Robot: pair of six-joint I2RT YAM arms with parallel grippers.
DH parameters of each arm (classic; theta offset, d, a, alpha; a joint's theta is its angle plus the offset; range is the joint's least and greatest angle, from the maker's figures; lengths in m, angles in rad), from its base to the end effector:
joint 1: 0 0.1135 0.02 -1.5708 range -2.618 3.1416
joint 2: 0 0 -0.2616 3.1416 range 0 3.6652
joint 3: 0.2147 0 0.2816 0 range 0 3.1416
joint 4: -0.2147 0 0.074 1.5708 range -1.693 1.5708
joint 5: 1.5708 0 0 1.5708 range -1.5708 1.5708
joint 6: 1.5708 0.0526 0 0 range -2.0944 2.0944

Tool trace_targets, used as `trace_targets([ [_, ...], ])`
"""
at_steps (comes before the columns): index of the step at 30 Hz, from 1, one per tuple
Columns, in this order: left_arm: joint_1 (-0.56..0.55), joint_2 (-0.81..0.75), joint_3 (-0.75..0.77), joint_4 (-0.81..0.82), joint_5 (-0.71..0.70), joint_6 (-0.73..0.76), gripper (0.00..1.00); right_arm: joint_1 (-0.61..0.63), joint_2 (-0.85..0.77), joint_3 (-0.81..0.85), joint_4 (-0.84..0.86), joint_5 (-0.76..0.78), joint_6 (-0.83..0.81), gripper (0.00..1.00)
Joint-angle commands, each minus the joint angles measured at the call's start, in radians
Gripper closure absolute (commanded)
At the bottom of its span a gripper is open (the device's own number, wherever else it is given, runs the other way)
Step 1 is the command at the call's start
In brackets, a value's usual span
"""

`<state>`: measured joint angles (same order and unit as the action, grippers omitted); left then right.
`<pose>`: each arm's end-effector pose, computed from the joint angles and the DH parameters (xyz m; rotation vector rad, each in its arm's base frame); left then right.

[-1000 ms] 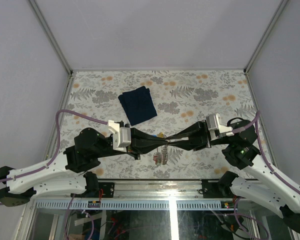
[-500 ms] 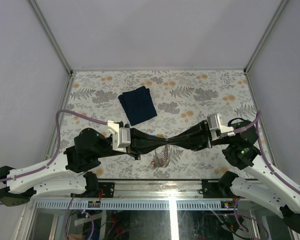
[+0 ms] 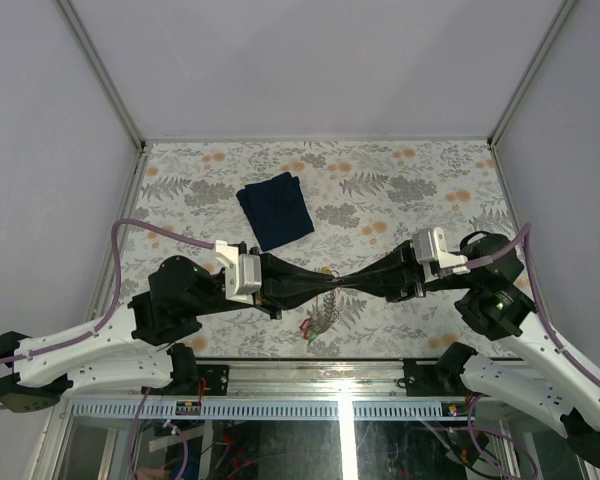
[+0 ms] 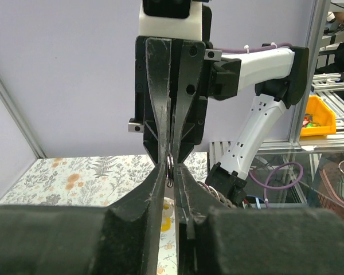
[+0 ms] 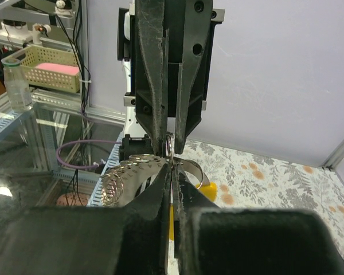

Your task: Put the keys on the keyring

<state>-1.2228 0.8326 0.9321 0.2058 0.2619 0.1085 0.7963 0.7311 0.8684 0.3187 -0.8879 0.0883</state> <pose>0.0659 -0.2216 0.4315 1.0157 0.9043 -1.1148 0.1008 0.1614 0.4325 -1.1787 0.7473 1.2388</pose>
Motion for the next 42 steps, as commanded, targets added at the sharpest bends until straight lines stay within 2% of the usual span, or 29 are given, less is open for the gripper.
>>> trace_targets([
  [1, 0.002, -0.010, 0.021, -0.010, -0.040, 0.012, 0.86, 0.012, -0.018, 0.133, -0.226, 0.034, -0.157, 1.00],
  [7, 0.002, -0.008, 0.025, -0.046, -0.077, 0.025, 0.86, 0.012, 0.002, 0.208, -0.379, 0.046, -0.234, 1.00],
  [21, 0.004, 0.039, 0.058, -0.085, -0.072, 0.030, 0.85, 0.012, 0.032, 0.260, -0.469, 0.050, -0.267, 1.00],
  [22, 0.003, 0.042, 0.060, -0.085, -0.069, 0.030, 0.86, 0.012, 0.032, 0.261, -0.469, 0.050, -0.266, 1.00],
  [25, 0.002, 0.048, 0.065, -0.090, -0.063, 0.032, 0.99, 0.011, 0.027, 0.258, -0.467, 0.054, -0.268, 1.00],
  [27, 0.002, 0.049, 0.071, -0.094, -0.060, 0.030, 1.00, 0.012, 0.020, 0.250, -0.452, 0.062, -0.261, 1.00],
  [29, 0.003, 0.047, 0.069, -0.084, -0.056, 0.026, 1.00, 0.012, 0.005, 0.230, -0.415, 0.065, -0.247, 0.95],
  [33, 0.002, 0.025, 0.044, -0.011, -0.043, -0.001, 1.00, 0.012, -0.023, 0.161, -0.268, 0.048, -0.165, 0.76],
  [36, 0.002, -0.005, 0.006, 0.084, -0.036, -0.028, 1.00, 0.011, -0.029, 0.119, -0.167, 0.033, -0.106, 0.66],
  [42, 0.002, -0.030, -0.004, 0.126, -0.014, -0.044, 1.00, 0.012, -0.022, 0.092, -0.084, 0.030, -0.065, 0.64],
])
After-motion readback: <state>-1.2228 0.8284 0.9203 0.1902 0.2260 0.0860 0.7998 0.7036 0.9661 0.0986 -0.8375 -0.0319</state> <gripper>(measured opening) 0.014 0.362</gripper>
